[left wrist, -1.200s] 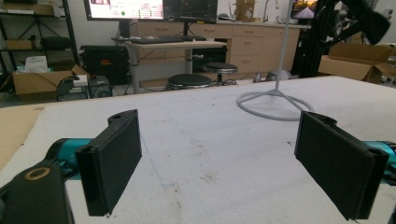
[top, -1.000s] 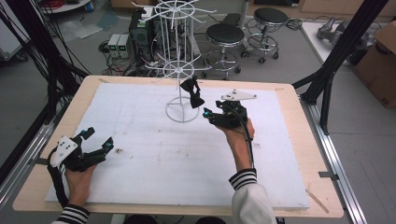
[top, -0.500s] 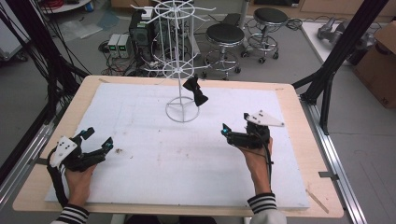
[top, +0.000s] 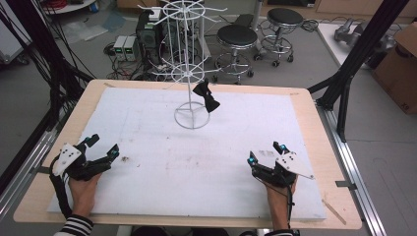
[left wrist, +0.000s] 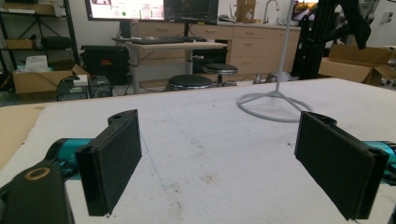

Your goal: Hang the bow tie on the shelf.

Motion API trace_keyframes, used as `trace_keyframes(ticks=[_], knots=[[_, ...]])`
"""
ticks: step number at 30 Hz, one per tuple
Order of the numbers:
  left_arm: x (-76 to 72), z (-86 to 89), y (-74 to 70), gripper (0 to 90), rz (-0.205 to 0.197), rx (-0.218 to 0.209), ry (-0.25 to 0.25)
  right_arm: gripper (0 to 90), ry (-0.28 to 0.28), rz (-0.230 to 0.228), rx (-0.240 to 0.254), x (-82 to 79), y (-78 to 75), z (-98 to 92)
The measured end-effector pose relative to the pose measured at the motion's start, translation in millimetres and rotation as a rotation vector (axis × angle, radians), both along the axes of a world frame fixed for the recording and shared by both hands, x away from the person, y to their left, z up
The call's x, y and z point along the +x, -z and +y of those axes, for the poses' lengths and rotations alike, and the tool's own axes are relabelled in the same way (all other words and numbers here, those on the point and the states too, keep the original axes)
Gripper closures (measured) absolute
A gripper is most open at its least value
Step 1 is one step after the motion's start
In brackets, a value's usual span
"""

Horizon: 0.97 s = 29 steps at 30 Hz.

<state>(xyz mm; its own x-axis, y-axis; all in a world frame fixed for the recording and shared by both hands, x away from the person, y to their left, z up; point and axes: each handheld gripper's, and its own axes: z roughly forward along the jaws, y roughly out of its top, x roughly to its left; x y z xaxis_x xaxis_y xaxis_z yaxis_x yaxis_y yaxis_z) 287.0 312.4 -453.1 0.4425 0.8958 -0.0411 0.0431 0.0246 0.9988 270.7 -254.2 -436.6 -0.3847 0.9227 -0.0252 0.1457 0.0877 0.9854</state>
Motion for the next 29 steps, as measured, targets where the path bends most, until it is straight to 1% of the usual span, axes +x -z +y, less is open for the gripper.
trace_keyframes(ticks=[2, 5, 7, 9, 13, 15, 16, 19, 22, 24, 29], knots=[[0.0, 0.3, 0.0, 15.0, 0.000, 0.000, 0.000, 10.3, 0.017, -0.011, 0.003, -2.7, 5.4, -2.6], [0.0, 0.0, 0.0, 15.0, 0.000, 0.000, 0.000, 10.3, 0.031, -0.018, 0.032, -5.1, 11.3, -6.6], [0.0, 0.0, 0.0, 15.0, 0.000, 0.000, 0.000, 10.3, 0.037, -0.025, 0.041, -6.0, 14.0, -8.0], [0.0, 0.0, 0.0, 15.0, 0.000, 0.000, -0.001, 10.3, 0.044, -0.038, 0.046, -7.2, 14.1, -7.9], [0.0, 0.2, 0.0, 15.0, 0.001, 0.001, -0.002, 10.3, 0.055, -0.054, 0.036, -8.9, 14.8, -6.8], [0.0, 0.2, 0.0, 15.0, 0.001, 0.000, -0.003, 10.3, 0.051, -0.057, 0.043, -8.6, 15.1, -8.0], [-0.1, 0.1, 0.1, 15.0, 0.001, 0.001, -0.002, 10.3, 0.051, -0.052, 0.056, -9.2, 15.2, -8.4], [-0.1, -0.4, 0.1, 15.0, -0.001, 0.004, -0.004, 10.3, 0.052, -0.051, 0.068, -9.0, 15.5, -9.8], [0.0, -0.4, 0.2, 15.0, -0.001, 0.002, -0.005, 10.4, 0.051, -0.058, 0.044, -8.7, 15.6, -8.3], [0.0, -0.3, 0.2, 15.0, -0.001, 0.001, -0.005, 10.4, 0.047, -0.054, 0.037, -8.9, 15.5, -7.3], [-0.3, -0.4, 0.2, 14.8, -0.003, 0.007, -0.001, 10.4, 0.047, -0.047, 0.034, -8.5, 15.4, -6.6]])
